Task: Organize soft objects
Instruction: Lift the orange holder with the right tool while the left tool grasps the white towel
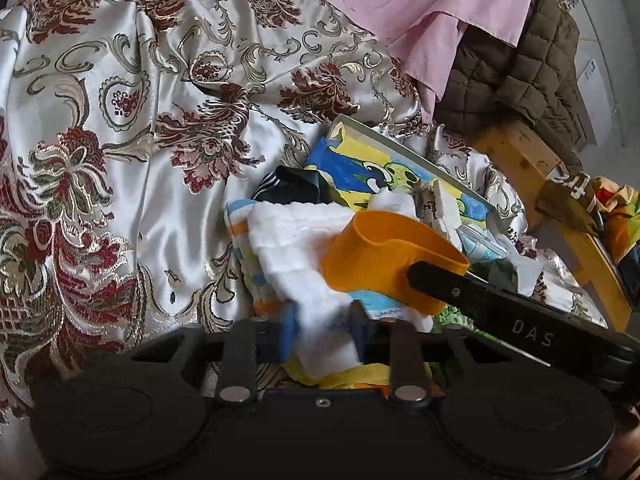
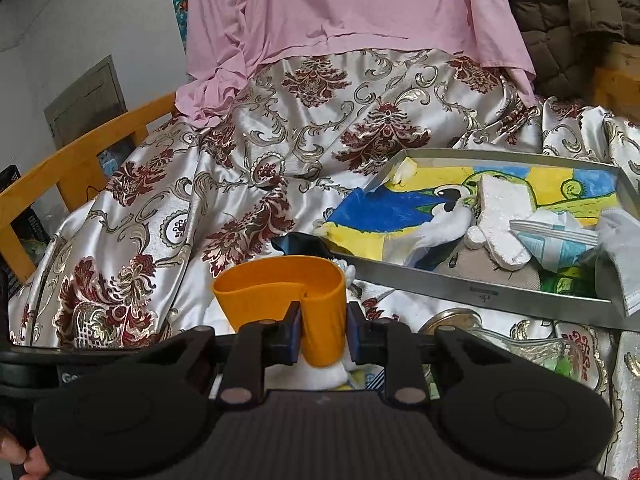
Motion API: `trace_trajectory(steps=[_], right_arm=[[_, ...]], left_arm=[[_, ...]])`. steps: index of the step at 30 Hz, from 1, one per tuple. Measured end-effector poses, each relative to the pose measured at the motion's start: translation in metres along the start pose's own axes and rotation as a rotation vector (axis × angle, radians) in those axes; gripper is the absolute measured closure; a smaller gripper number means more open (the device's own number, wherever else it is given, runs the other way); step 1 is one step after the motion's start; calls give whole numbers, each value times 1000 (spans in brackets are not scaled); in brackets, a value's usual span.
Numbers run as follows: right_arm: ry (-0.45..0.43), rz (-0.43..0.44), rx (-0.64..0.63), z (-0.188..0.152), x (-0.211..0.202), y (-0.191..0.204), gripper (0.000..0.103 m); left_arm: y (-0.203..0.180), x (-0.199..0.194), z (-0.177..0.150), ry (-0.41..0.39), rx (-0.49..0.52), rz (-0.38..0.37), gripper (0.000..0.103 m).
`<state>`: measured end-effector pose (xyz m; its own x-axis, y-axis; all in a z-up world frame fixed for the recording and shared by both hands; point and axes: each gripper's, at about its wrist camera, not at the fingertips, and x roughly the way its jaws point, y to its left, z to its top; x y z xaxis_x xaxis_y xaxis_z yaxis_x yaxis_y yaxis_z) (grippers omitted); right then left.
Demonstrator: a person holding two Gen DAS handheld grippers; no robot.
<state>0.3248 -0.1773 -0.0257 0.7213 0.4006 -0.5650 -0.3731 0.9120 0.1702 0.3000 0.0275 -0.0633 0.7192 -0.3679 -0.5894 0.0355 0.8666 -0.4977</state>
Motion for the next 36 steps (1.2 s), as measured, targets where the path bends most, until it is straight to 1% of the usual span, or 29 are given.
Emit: trace_trajectory(steps=[1, 4, 7, 10, 14, 18, 21, 23, 24, 26, 28, 35, 36], right_arm=[[-3, -5, -4, 1, -1, 1, 78], [-21, -34, -23, 2, -6, 3, 80], [-49, -64, -29, 5, -12, 2, 81], [-77, -86, -26, 9, -20, -1, 81], [-105, -102, -19, 12, -28, -5, 81], [-126, -108, -5, 13, -35, -9, 81], [-135, -108, 5, 14, -38, -13, 81], [-135, -109, 7, 14, -38, -13, 81], [-135, -110, 8, 14, -38, -13, 81], [-134, -108, 9, 14, -38, -13, 81], [-136, -109, 7, 13, -38, -13, 81], [-128, -115, 4, 11, -36, -13, 81], [-126, -116, 4, 10, -35, -13, 81]], left_arm=[[-2, 1, 0, 6, 16, 10, 88], [-6, 0, 0, 2, 46, 21, 93], [-10, -4, 3, -23, 72, 34, 94], [-13, -11, 5, -66, 87, 52, 95], [-16, -19, 8, -113, 95, 82, 95], [-18, -22, 10, -139, 117, 134, 95], [-16, -18, 10, -118, 105, 144, 94], [-9, -15, 10, -88, 68, 124, 89], [-5, -13, 11, -74, 38, 115, 86], [1, -10, 11, -61, -7, 99, 81], [6, -7, 11, -47, -40, 81, 74], [14, 8, 11, 7, -87, 51, 73], [16, 10, 12, 20, -99, 43, 71]])
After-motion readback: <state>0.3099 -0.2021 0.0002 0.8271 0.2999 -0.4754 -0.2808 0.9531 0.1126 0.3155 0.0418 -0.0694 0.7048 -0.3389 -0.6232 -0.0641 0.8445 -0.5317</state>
